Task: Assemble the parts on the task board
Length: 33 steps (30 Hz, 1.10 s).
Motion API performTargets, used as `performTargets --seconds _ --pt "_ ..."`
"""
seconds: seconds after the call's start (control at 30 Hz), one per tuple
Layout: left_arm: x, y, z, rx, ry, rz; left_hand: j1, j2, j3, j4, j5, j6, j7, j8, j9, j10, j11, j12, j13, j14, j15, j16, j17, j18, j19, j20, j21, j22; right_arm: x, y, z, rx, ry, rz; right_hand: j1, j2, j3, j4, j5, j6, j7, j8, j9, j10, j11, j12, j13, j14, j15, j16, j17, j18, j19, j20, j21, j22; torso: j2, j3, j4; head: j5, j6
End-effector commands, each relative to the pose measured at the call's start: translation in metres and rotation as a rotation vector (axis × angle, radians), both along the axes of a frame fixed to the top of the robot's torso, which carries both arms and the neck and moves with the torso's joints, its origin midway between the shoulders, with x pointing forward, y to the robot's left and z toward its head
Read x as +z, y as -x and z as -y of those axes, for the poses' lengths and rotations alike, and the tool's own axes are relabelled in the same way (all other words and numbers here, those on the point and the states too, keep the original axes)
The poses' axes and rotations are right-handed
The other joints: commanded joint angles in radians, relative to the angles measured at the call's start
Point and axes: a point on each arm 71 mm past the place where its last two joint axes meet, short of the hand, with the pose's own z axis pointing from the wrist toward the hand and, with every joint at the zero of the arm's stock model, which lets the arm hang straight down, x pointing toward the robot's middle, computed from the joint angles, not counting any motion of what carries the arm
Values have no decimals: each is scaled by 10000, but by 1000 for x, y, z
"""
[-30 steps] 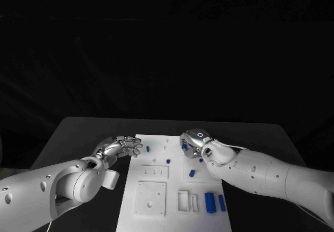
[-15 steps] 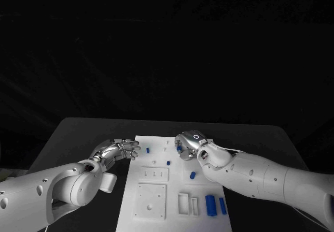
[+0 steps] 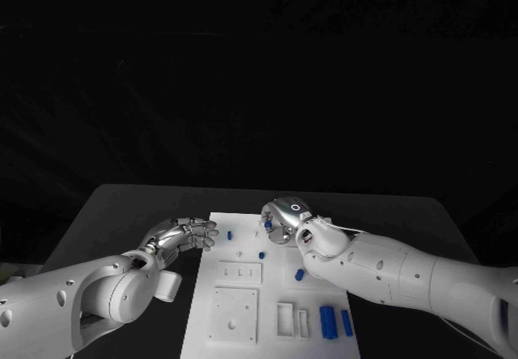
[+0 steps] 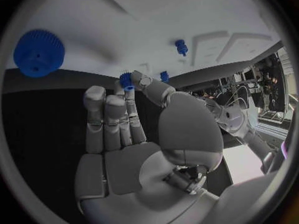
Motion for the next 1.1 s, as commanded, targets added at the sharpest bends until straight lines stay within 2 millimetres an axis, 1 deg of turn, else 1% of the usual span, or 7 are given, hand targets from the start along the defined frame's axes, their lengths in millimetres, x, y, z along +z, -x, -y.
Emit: performTargets --seconds 0.03,0.27,0.47,0.6,0.73,0.93,1.1 --pt "2 0 3 -83 73 64 -64 -10 -45 3 -41 72 3 7 19 -54 10 -38 -11 -64 14 5 -9 188 -45 -15 44 -13 2 -1 -3 -84 74 207 30 -18 67 -13 14 87 16 43 16 679 -306 -10 692 -278 -302 38 -11 694 216 -323 44 214 19 4 6 21 28" --pt "2 0 4 -109 79 64 -63 -11 -43 1 -39 71 3 3 24 -54 10 -41 -10 -62 12 7 -9 189 -44 -15 47 -15 4 -4 -10 -144 87 275 31 -25 82 -5 15 88 16 36 25 674 -305 -19 713 -281 -301 44 -25 694 205 -324 60 211 31 -7 9 40 26" --pt "1 -1 6 -140 82 64 -62 -13 -42 -1 -37 70 3 1 28 -54 10 -42 -10 -62 12 7 -9 190 -44 -16 48 -16 8 -6 -17 -119 95 368 30 -32 90 -2 15 93 15 34 32 671 -305 -25 729 -283 -300 48 -35 694 198 -325 71 209 47 5 -5 80 40" --pt "2 -1 7 -176 98 68 -62 -14 -41 -2 -37 70 3 -1 31 -54 11 -43 -9 -63 12 8 -10 190 -44 -16 49 -17 9 -5 -21 -59 138 340 28 -35 97 1 15 93 15 30 36 668 -303 -30 740 -285 -299 51 -43 694 192 -325 78 208 51 -9 9 80 49" --pt "2 -1 8 -178 96 70 -60 -12 -39 -3 -36 71 3 -2 34 -54 11 -44 -9 -62 12 8 -10 191 -44 -16 50 -18 9 -7 -21 -111 197 378 30 -38 102 1 15 94 14 27 40 664 -303 -35 748 -287 -299 53 -49 694 186 -326 83 206 60 4 -20 108 47" --pt "3 -2 9 -190 99 92 -58 -13 -37 -6 -36 71 2 -4 38 -53 11 -46 -8 -62 11 9 -10 191 -44 -17 52 -20 10 -10 -23 -146 238 402 28 -45 110 3 16 94 14 22 45 658 -301 -44 761 -291 -297 55 -59 694 177 -326 90 204 69 -10 -19 99 59" --pt "4 -2 10 -194 112 147 -55 -13 -36 -8 -35 72 2 -6 41 -52 10 -47 -8 -63 11 9 -11 192 -44 -17 53 -21 9 -11 -25 -167 283 292 26 -52 115 6 16 94 15 17 50 653 -299 -51 773 -295 -294 56 -69 694 168 -324 95 202 71 -5 -10 101 76"
